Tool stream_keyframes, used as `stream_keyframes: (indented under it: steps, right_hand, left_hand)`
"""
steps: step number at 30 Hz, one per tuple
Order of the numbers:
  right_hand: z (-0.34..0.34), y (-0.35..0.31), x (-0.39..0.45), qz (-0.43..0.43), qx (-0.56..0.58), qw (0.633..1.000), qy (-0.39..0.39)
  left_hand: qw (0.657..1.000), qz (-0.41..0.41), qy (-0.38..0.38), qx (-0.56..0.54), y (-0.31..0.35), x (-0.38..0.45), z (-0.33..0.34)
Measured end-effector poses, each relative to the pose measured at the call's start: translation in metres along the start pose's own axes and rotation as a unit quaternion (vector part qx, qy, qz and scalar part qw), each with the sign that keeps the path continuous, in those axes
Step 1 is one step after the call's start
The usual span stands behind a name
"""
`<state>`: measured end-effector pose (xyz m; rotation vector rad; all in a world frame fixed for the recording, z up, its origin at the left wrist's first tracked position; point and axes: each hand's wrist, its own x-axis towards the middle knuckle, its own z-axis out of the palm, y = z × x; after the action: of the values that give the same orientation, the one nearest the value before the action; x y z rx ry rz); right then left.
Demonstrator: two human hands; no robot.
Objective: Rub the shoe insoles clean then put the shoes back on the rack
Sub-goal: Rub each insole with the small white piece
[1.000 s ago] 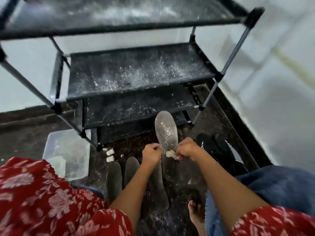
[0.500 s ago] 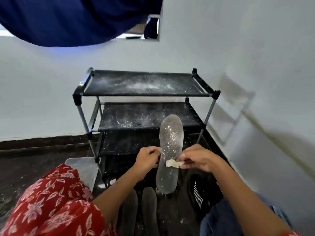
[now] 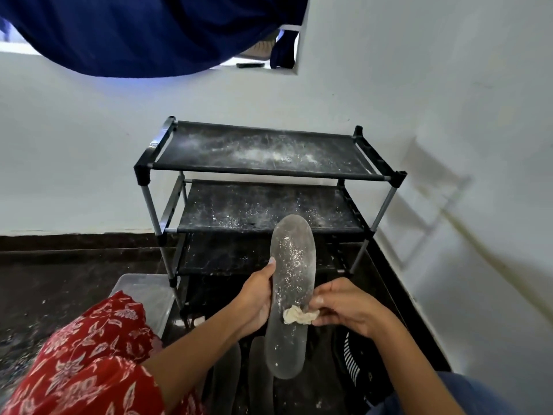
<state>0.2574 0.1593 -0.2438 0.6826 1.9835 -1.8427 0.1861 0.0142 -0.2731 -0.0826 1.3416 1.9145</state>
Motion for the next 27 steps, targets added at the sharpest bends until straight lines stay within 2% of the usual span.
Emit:
stream_keyframes:
  steps: [3, 6, 10, 15, 21, 24, 27]
  right_hand:
    - [0.001, -0.003, 0.008, 0.004, -0.007, 1.000, -0.011]
    - [0.003, -0.005, 0.013, 0.012, -0.015, 1.000, -0.023]
    - [0.005, -0.006, 0.016, 0.022, -0.031, 0.998, -0.049]
    - [0.004, -0.006, 0.013, 0.024, -0.032, 0.998, -0.057]
    - [-0.011, -0.009, 0.002, 0.029, -0.046, 0.996, -0.077]
    - [-0.027, -0.011, -0.006, -0.006, -0.016, 0.998, -0.053]
    - [-0.035, -0.013, -0.007, -0.080, 0.067, 0.994, -0.041]
  left_hand:
    - [1.000, -0.022, -0.020, -0.005, 0.002, 0.007, -0.005]
    - [0.995, -0.053, -0.071, -0.041, 0.007, 0.012, -0.011]
    - [0.988, -0.055, -0.106, -0.094, 0.017, 0.019, -0.010]
    - [0.990, -0.052, -0.098, -0.086, 0.020, 0.023, -0.007]
    - [0.986, -0.047, -0.070, -0.145, 0.018, 0.026, -0.010]
    - [0.986, -0.061, -0.070, -0.135, 0.016, 0.024, -0.012]
    - [0.986, -0.083, -0.078, -0.119, 0.009, 0.022, -0.011]
